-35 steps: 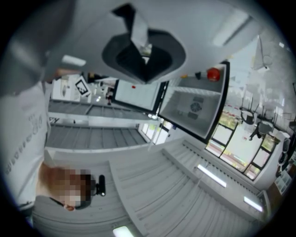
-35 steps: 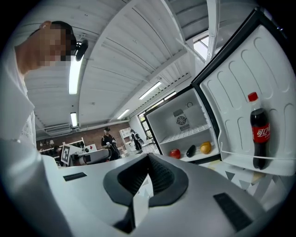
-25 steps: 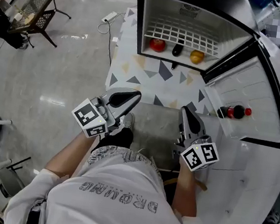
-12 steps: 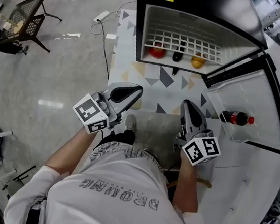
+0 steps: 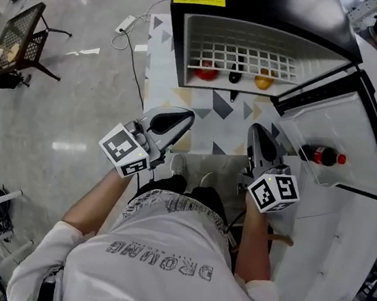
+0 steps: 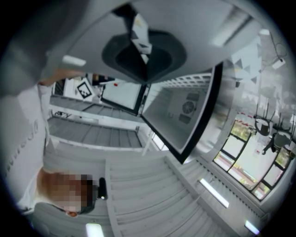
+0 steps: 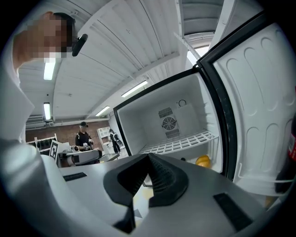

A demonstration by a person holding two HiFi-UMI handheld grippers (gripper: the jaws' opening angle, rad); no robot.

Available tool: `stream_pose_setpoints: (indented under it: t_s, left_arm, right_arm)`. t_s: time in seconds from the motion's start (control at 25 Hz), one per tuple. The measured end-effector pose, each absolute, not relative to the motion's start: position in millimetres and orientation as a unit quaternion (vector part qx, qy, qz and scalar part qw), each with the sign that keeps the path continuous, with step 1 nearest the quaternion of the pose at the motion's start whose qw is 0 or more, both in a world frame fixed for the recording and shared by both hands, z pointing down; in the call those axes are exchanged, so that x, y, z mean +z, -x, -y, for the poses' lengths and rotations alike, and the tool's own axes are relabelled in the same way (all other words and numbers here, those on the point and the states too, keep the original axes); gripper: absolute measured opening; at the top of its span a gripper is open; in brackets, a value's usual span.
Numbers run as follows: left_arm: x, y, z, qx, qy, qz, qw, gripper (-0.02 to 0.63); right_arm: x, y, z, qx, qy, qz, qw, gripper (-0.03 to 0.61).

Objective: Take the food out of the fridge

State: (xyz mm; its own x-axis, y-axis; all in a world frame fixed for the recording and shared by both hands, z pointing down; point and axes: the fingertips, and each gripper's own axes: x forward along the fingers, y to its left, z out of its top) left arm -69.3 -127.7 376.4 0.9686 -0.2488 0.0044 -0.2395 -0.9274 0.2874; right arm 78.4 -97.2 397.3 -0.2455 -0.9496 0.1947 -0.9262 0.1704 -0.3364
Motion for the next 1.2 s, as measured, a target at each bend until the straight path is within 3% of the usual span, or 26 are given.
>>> stream_pose_setpoints:
  t_s: [1.2]
  left_arm:
    - [431,-21,167,0.085,-0.979,0.102,0.153,0.008]
  right_arm:
    - [515,-196,207,-0.214,0.699,-0.682,-0.004,-0.011]
